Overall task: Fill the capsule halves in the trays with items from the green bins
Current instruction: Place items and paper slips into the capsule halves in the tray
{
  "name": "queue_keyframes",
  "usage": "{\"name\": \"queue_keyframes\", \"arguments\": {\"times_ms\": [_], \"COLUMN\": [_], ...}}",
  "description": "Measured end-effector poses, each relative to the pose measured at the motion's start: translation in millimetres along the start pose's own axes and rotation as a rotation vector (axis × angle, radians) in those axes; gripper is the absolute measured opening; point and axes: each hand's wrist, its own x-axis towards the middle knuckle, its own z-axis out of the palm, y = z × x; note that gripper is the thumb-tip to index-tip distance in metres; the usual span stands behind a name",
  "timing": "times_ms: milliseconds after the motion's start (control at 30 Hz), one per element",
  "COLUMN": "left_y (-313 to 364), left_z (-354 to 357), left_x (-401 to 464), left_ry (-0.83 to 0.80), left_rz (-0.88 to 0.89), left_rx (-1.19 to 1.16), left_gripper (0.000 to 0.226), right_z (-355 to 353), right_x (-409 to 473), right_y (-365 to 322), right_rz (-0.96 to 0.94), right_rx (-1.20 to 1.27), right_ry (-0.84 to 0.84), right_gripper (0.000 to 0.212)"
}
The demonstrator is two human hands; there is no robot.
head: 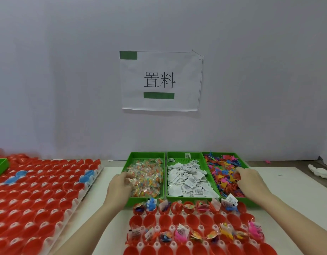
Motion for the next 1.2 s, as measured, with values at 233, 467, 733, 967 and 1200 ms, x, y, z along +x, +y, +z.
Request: {"name": "queue_keyframes", "arguments": {"times_ms": [233,467,733,967,1200], "left_y": [5.1,9.8,19.4,29.4,61.7], "left_z": [2.9,1.6,-4.5,-14.8,-16.0], "left_x": [-1.3,-6.3,-18.2,-27.3,-49.4], "left_ry": [-0.026,-0.027,0.042,0.04,-0.158], "left_rz": [-0.029,-0.029,-0.022,-0.026,-0.062], "left_rx": [-0.036,-0.102,-0.32,-0.436,-0.691], "left_gripper": [0.031,0.033,0.015,0.012,0.01], "right_z": [2.3,6.5,19.4,16.2,-32.3], "right_x": [7.0,2.4,-10.4,-9.4,-33.1], "right_y": [-25.8,-65.6,-90.7,-77.7,-101.0], "right_rz": [0.005,-0.131,-0.146,-0.172,-0.115], "right_rx": [0.231,0.142,-0.185,-0.004,0.958], "right_ry": [-0.125,-0.246,-0.328,-0.142,-0.255], "right_gripper": [0.03,0.043,0.033,0.043,0.013]}}
